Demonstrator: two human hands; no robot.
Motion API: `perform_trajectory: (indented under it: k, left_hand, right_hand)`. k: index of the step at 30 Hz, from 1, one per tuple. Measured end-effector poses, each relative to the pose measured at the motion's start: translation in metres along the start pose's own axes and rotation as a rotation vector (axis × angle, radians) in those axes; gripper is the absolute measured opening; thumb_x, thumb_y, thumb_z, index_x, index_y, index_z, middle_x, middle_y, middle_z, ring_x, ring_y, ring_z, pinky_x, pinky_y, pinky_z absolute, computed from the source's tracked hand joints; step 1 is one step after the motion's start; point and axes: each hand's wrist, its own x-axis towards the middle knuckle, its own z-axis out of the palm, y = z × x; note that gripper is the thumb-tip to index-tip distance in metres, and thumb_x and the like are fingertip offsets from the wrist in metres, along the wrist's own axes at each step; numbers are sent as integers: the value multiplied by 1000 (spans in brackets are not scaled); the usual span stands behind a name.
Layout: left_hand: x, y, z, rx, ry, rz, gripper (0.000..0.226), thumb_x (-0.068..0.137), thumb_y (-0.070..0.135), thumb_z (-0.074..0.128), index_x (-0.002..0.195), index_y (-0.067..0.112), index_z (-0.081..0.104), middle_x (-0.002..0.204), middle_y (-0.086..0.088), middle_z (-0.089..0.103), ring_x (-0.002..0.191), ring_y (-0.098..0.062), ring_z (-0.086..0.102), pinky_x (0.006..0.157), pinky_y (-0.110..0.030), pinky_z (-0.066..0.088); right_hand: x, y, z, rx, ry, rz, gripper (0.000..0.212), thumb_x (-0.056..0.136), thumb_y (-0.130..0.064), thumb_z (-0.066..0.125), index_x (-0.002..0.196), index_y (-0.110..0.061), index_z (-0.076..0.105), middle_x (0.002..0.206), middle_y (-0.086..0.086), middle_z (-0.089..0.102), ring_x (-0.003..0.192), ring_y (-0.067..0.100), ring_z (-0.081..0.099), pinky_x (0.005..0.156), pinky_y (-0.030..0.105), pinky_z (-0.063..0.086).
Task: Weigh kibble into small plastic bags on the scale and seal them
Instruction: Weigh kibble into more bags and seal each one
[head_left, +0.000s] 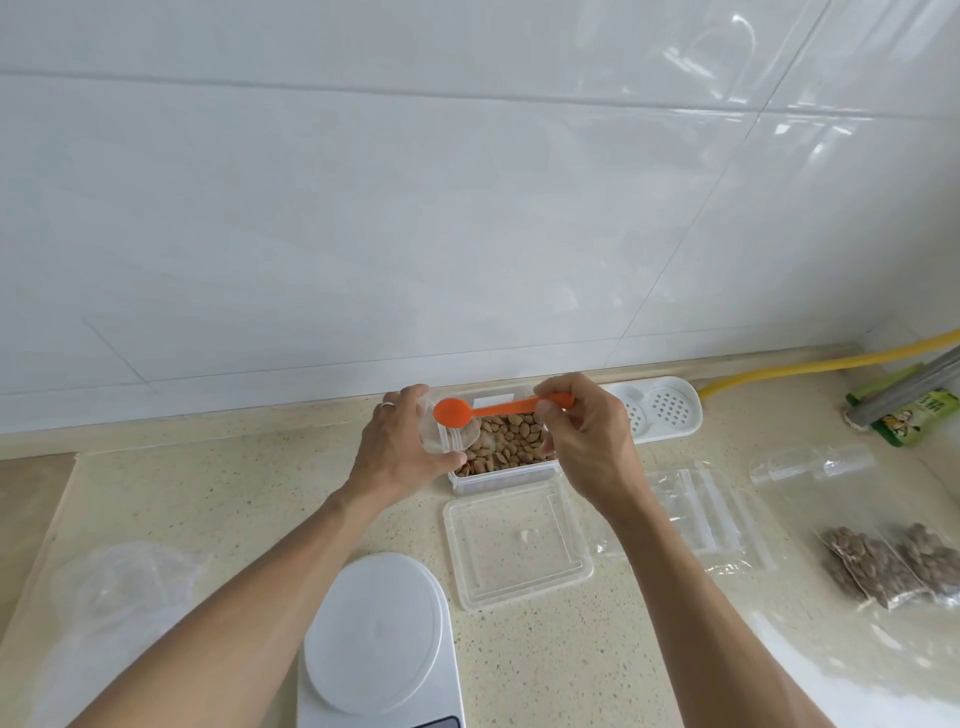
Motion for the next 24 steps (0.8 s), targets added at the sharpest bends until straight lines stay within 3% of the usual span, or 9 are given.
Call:
perform_trajectory:
  k: [7, 11, 15, 18, 24]
  left_hand:
    - [-2, -6, 3, 113, 46, 12, 85, 62, 41, 83, 132, 18, 41, 116, -4, 50, 112, -23, 46, 93, -36, 39]
    - [-5, -14, 6, 174, 45, 43, 91, 61, 46, 83, 136, 19, 38, 110, -1, 49, 107, -22, 48, 97, -36, 38]
    - [-5, -19, 12, 226, 45, 71, 99, 59, 52, 83, 139, 19, 34, 117, -4, 51, 113, -23, 47, 102, -40, 35]
    - [-5, -23, 14, 221, 51, 63, 104, 57, 56, 83, 140, 21, 32, 121, -3, 52, 117, -22, 46, 106, -42, 32]
    - [-5, -23, 14, 281, 60, 74, 103, 58, 59, 82, 141, 25, 31, 120, -2, 52, 118, -21, 46, 108, -47, 30]
  right_hand:
    - [12, 34, 5, -76, 264, 115, 15, 95, -9, 54, 94, -21, 63, 77, 1, 67, 59, 36, 63, 56, 48, 54]
    - [10, 68, 11, -208, 176, 204, 15, 98, -11, 49, 99, -18, 62, 81, -4, 66, 63, 28, 67, 64, 48, 57]
    - [7, 75, 22, -157, -35, 252, 20, 100, -8, 48, 100, -18, 65, 73, 1, 64, 58, 23, 68, 47, 25, 49]
    - [8, 76, 28, -104, -123, 305, 20, 99, -7, 51, 98, -21, 66, 77, 3, 67, 51, 16, 66, 52, 27, 51]
    - [7, 79, 23, 86, -15, 516, 16, 97, -3, 53, 104, -9, 66, 72, 11, 67, 45, 11, 60, 47, 22, 46]
